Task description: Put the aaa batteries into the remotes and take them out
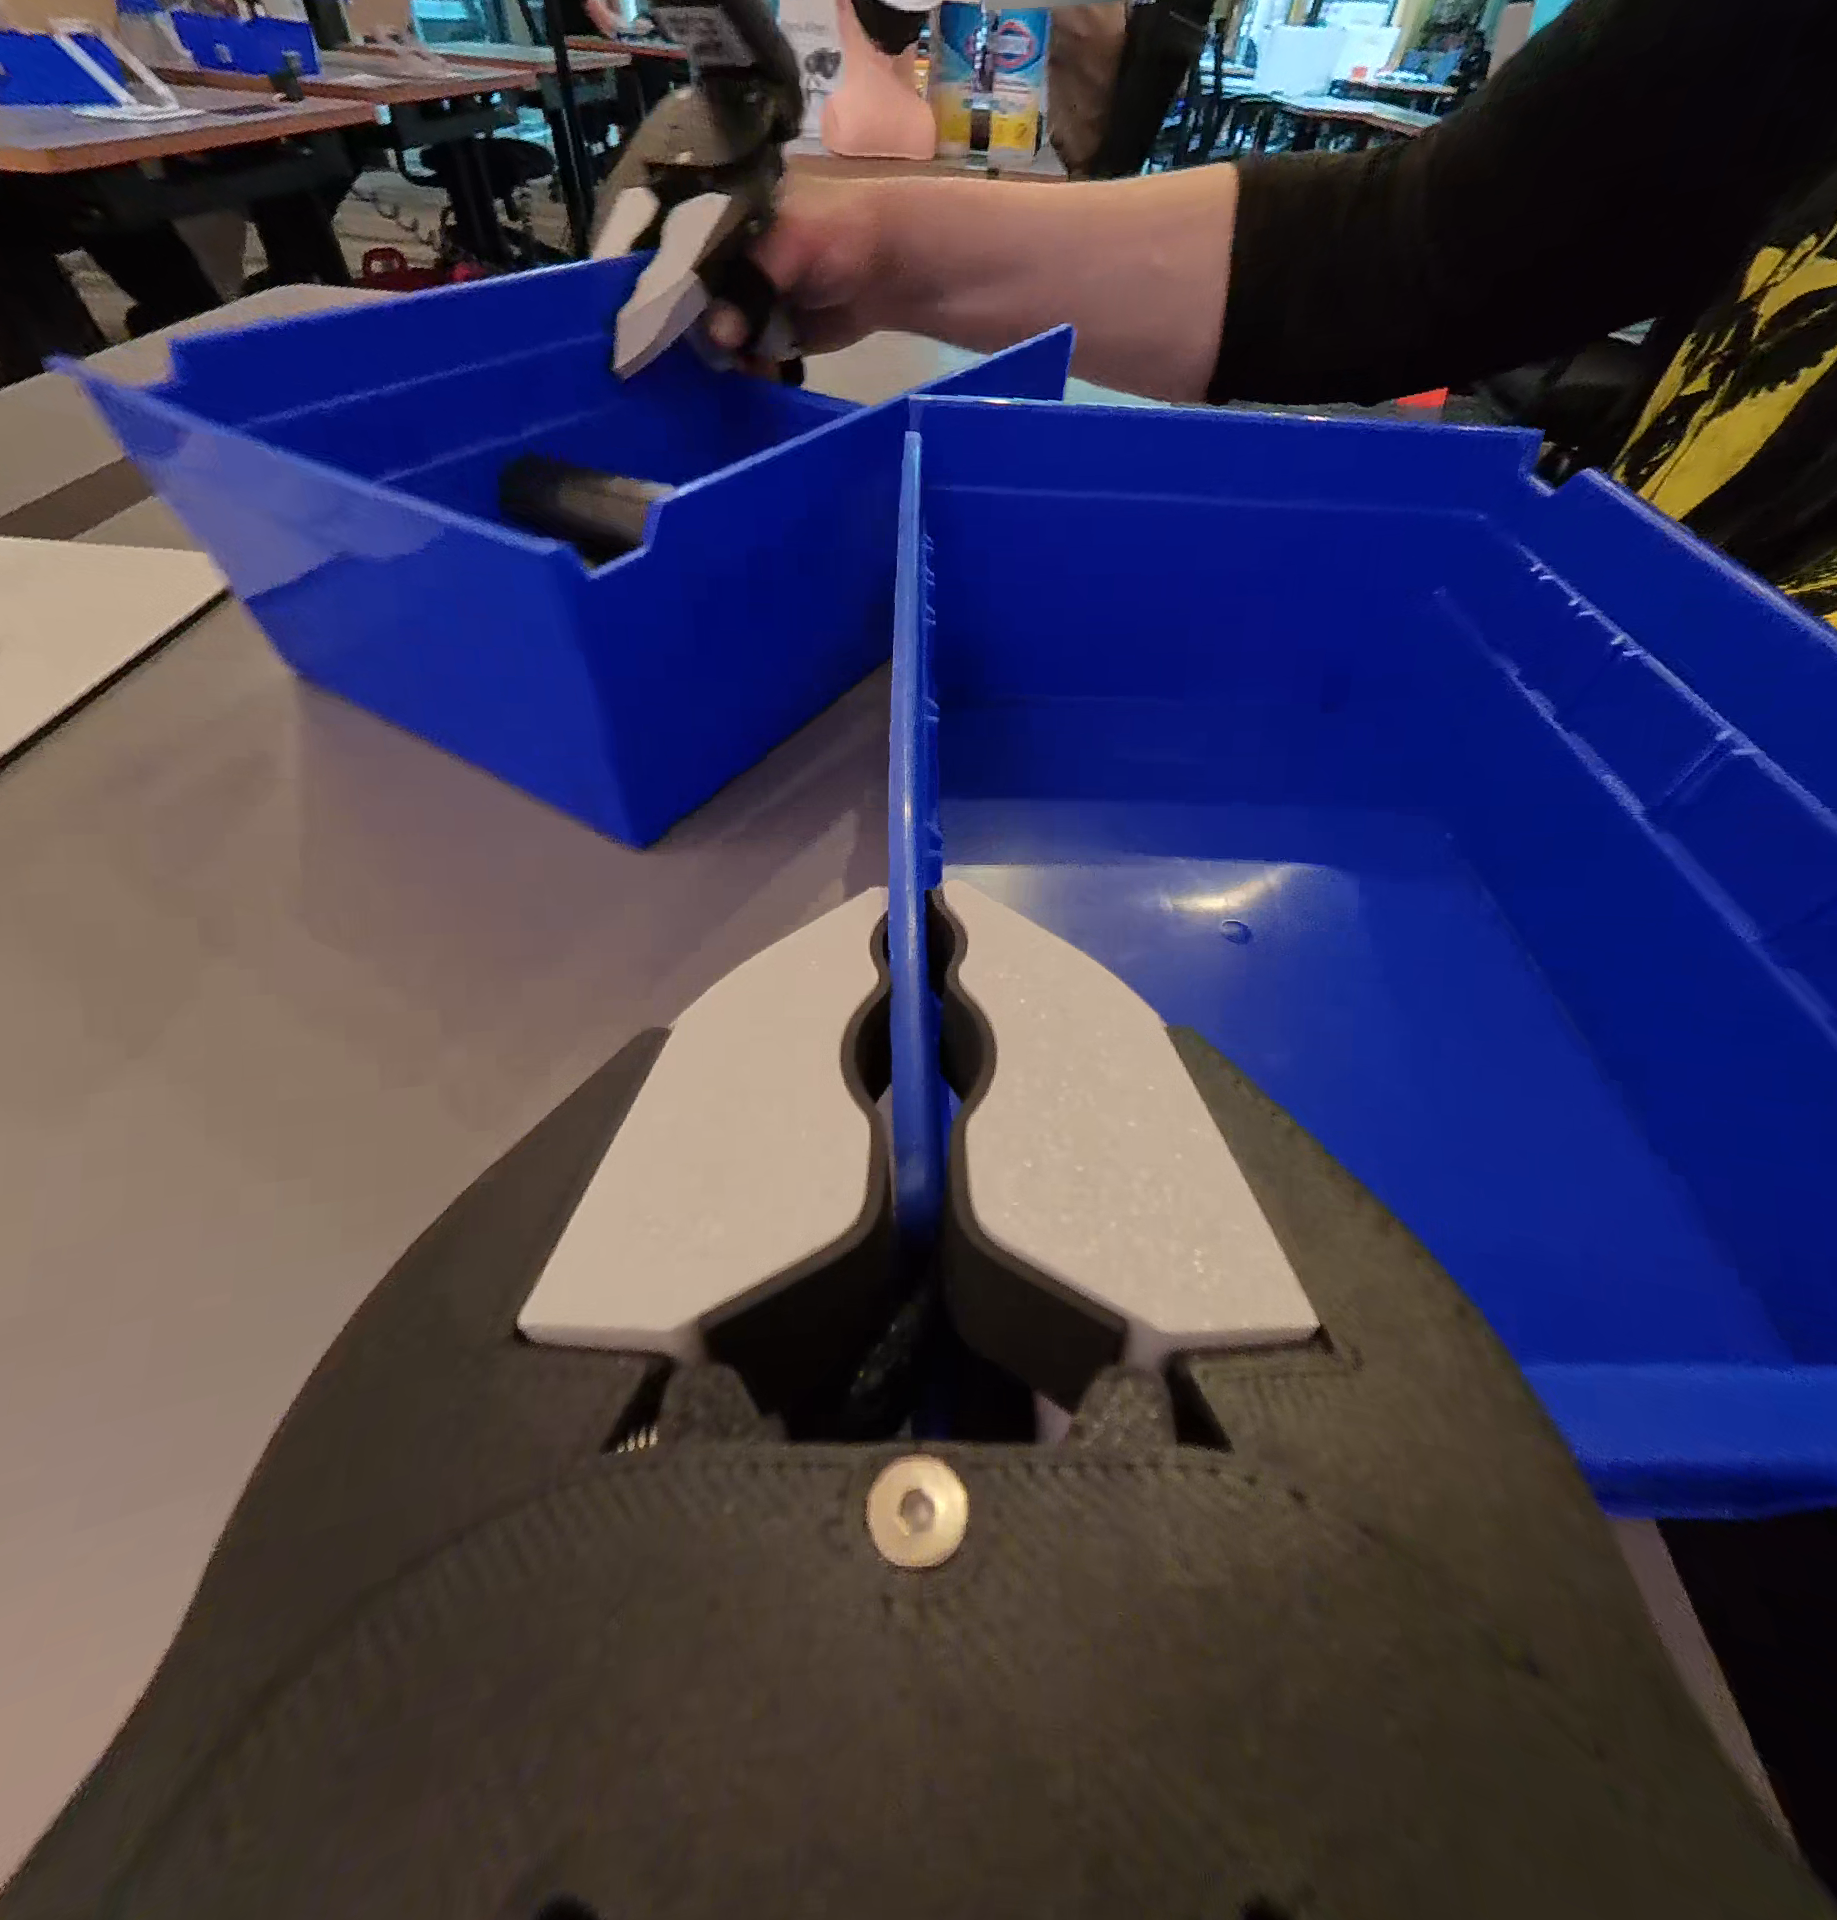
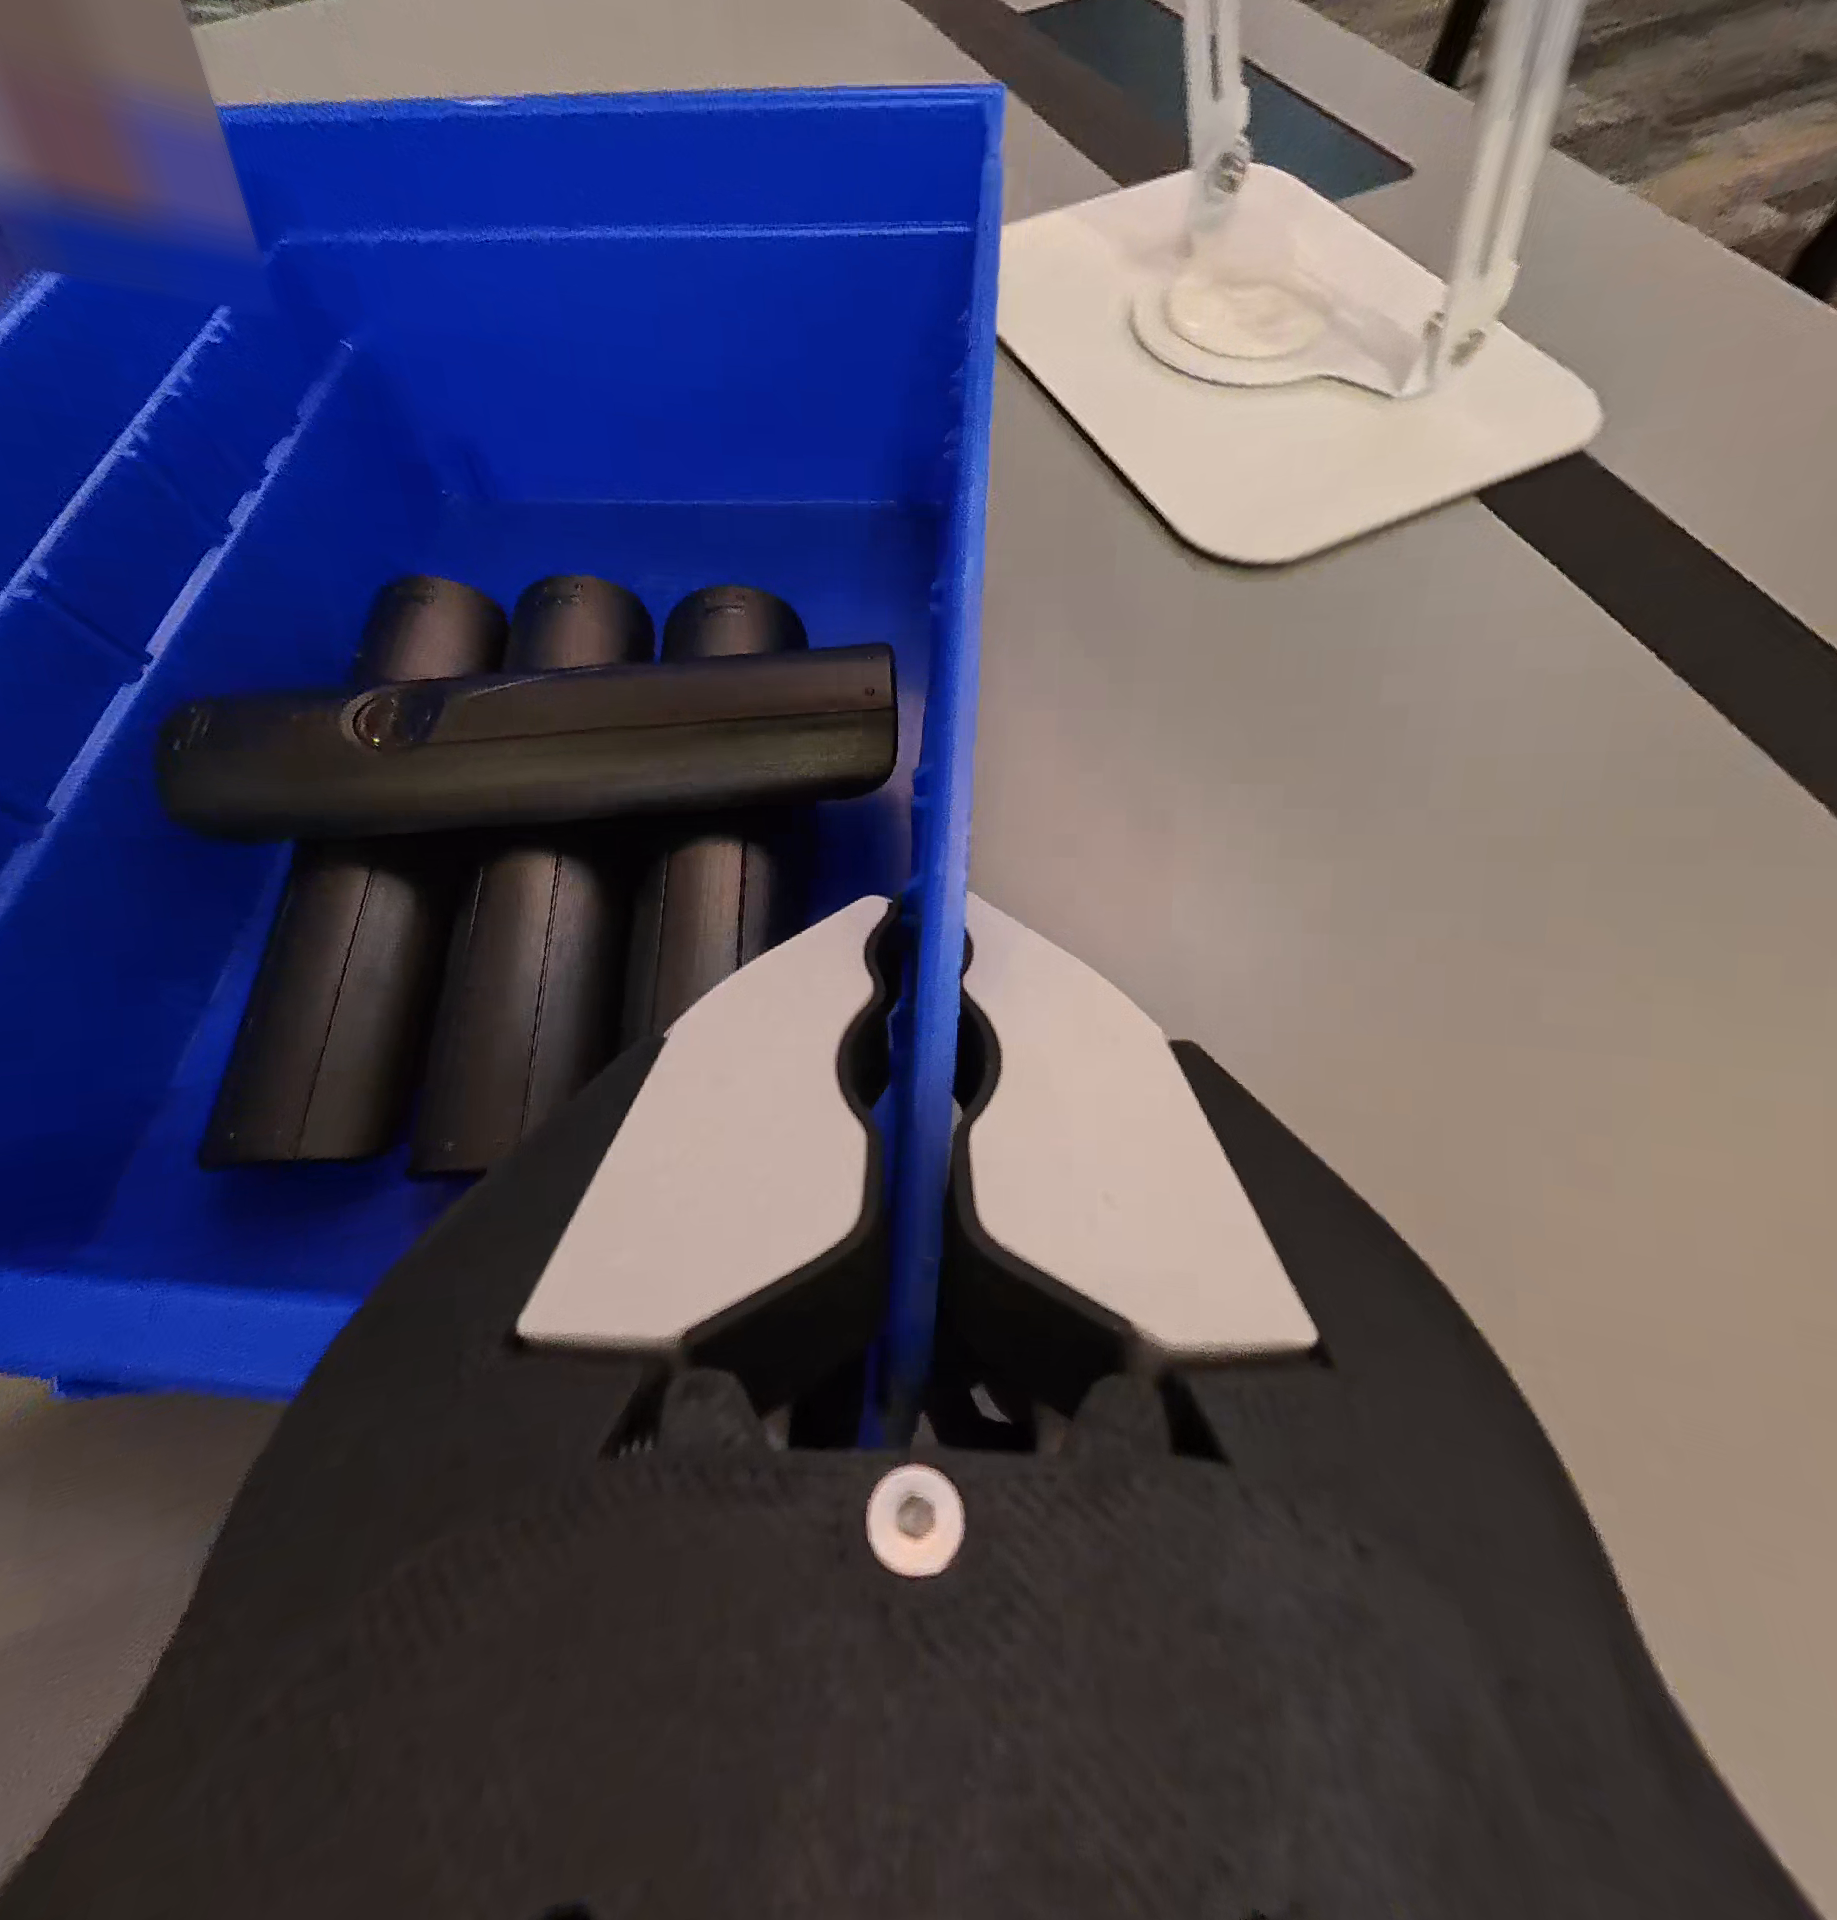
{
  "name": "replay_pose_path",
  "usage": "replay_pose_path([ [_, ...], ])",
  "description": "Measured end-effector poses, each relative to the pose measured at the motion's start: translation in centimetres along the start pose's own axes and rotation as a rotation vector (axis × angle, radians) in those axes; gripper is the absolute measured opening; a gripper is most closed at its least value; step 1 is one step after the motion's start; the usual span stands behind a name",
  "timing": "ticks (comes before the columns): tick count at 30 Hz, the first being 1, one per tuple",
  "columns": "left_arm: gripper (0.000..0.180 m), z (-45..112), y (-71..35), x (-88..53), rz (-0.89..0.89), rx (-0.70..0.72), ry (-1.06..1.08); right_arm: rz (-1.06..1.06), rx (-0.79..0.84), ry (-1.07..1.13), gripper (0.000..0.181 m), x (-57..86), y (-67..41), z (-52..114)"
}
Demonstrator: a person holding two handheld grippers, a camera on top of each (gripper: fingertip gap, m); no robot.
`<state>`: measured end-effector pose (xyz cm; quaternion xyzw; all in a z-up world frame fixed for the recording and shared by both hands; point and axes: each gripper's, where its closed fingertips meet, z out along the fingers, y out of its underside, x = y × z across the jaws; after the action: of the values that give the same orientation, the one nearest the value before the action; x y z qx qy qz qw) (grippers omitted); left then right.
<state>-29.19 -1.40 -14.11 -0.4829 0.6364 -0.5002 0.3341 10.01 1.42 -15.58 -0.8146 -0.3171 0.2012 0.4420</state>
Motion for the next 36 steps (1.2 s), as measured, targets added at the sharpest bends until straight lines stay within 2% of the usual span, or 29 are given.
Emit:
replay_pose_path([
  [14, 0.008, 2.6, -0.9, -0.1, 0.011, 0.026, 0.059, -0.117, -0.042, -0.173, 0.006, -1.1, -7.8, 13.0],
  [15, 0.011, 2.5, -0.9, -0.4, 0.014, 0.026, 0.042, -0.129, -0.059, -0.179, 0.016, -1.4, -8.0, 13.4],
  [17, 0.031, 1.3, -1.2, -0.7, -0.007, 0.047, 0.023, -0.08, -0.013, -0.146, 0.041, -1.1, -9.8, 13.1],
  [18, 0.039, 0.4, -1.7, -0.9, -0.031, 0.073, 0.014, -0.044, 0.031, -0.13, 0.044, -1.1, -11.0, 12.3],
  [21, 0.044, -3.7, -3.1, -3.1, -0.034, 0.105, -0.15, -0.033, 0.061, -0.022, 0.049, -1.7, -12.7, 8.3],
  [24, 0.049, -7.7, -5.6, -7.0, -0.049, 0.128, -0.395, -0.014, -0.013, 0.06, 0.057, -5.0, -12.1, 4.1],
  [26, 0.058, -8.2, -7.5, -9.2, -0.079, 0.151, -0.479, 0.006, -0.064, 0.073, 0.06, -8.6, -10.9, 2.0],
  [28, 0.064, -6.9, -8.0, -11.3, -0.117, 0.085, -0.53, 0.056, -0.069, 0.092, 0.061, -12.2, -9.8, 0.4],
  [30, 0.056, -5.1, -6.9, -13.7, -0.171, -0.049, -0.592, 0.132, -0.043, 0.081, 0.059, -15.9, -8.7, 0.0],
  [31, 0.05, -4.2, -6.2, -14.9, -0.206, -0.113, -0.617, 0.159, -0.062, 0.077, 0.058, -17.5, -7.8, 0.0],
  [33, 0.049, -2.4, -6.1, -16.5, -0.256, -0.136, -0.614, 0.198, -0.139, 0.086, 0.059, -19.9, -5.5, 0.5],
  [36, 0.055, -0.6, -3.9, -18.1, -0.324, -0.287, -0.593, 0.246, -0.189, 0.09, 0.059, -21.8, -3.6, 0.9],
])
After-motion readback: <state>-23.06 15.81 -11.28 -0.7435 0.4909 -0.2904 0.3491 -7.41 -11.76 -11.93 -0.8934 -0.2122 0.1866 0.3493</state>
